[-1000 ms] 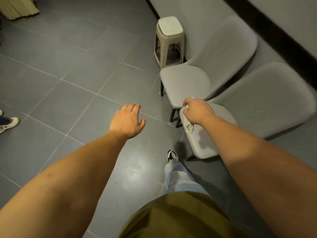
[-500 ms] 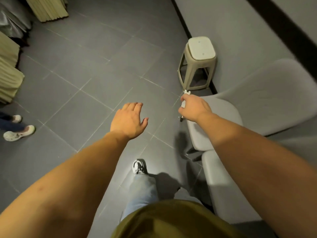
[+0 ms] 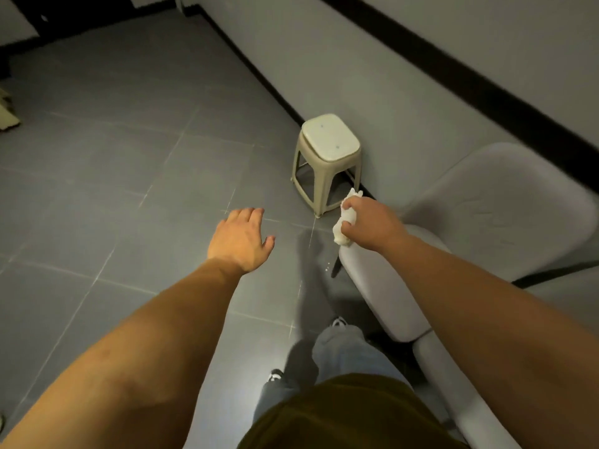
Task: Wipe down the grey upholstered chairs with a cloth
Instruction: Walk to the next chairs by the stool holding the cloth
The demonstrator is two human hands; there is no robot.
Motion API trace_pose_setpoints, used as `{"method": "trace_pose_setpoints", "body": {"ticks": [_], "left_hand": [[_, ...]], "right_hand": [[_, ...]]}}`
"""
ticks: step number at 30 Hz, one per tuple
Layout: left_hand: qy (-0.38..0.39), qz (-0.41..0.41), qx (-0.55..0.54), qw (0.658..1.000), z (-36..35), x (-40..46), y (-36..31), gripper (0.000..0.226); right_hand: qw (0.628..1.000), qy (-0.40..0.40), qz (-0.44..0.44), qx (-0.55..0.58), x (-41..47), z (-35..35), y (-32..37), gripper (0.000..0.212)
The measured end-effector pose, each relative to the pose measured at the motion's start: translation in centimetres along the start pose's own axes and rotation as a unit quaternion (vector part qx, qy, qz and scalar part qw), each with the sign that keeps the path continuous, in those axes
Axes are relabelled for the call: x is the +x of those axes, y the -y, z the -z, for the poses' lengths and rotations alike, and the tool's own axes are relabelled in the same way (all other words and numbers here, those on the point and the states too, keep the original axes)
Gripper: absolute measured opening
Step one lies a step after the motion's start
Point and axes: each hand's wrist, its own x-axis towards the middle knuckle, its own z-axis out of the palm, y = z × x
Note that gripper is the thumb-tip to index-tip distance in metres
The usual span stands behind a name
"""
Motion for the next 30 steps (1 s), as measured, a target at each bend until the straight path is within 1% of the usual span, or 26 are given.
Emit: {"method": "trace_pose_setpoints", "body": {"ticks": [3, 5, 7, 11, 13, 17, 20, 25, 28, 30], "left_hand": [[0.001, -0.036, 0.002, 0.999, 0.5, 6.1, 0.3, 0.068], [0.011, -0.049, 0.01, 0.999, 0.9, 10.5, 0.7, 0.068], [0.011, -0.049, 0.016, 0.999, 1.6, 15.1, 1.4, 0.068], [-0.022, -0.038, 0.019, 0.999, 4.2, 24.3, 2.3, 0.068], [-0.026, -0.035, 0.016, 0.999, 5.1, 27.7, 2.5, 0.068], [-0.009, -0.039, 0.011, 0.999, 5.5, 32.5, 3.5, 0.069], [0.002, -0.065, 0.02, 0.998, 6.0, 37.1, 5.5, 0.068], [0.017, -0.08, 0.044, 0.996, 6.6, 47.6, 10.6, 0.071], [0.014, -0.15, 0.049, 0.987, 7.1, 54.2, 11.4, 0.069], [0.027, -0.182, 0.058, 0.981, 7.3, 57.4, 11.3, 0.069]], "right_hand": [[1.0, -0.011, -0.016, -0.025, 5.4, 0.9, -1.0, 0.042], [0.999, -0.021, -0.02, -0.027, 9.6, 1.3, -2.0, 0.042], [1.0, -0.015, -0.021, -0.018, 13.8, 1.6, -3.0, 0.041], [0.999, 0.007, -0.039, -0.014, 22.7, 3.0, -4.6, 0.042], [0.999, 0.014, -0.045, -0.017, 26.3, 3.4, -4.8, 0.044], [0.998, 0.018, -0.053, -0.025, 31.8, 3.9, -4.7, 0.041], [0.996, 0.002, -0.083, -0.013, 36.4, 4.6, -4.5, 0.042], [0.99, -0.02, -0.137, -0.015, 42.2, 4.9, -3.7, 0.043], [0.974, -0.055, -0.22, 0.006, 44.8, 5.2, -3.7, 0.042], [0.968, -0.066, -0.244, 0.01, 45.3, 5.1, -3.0, 0.041]]}}
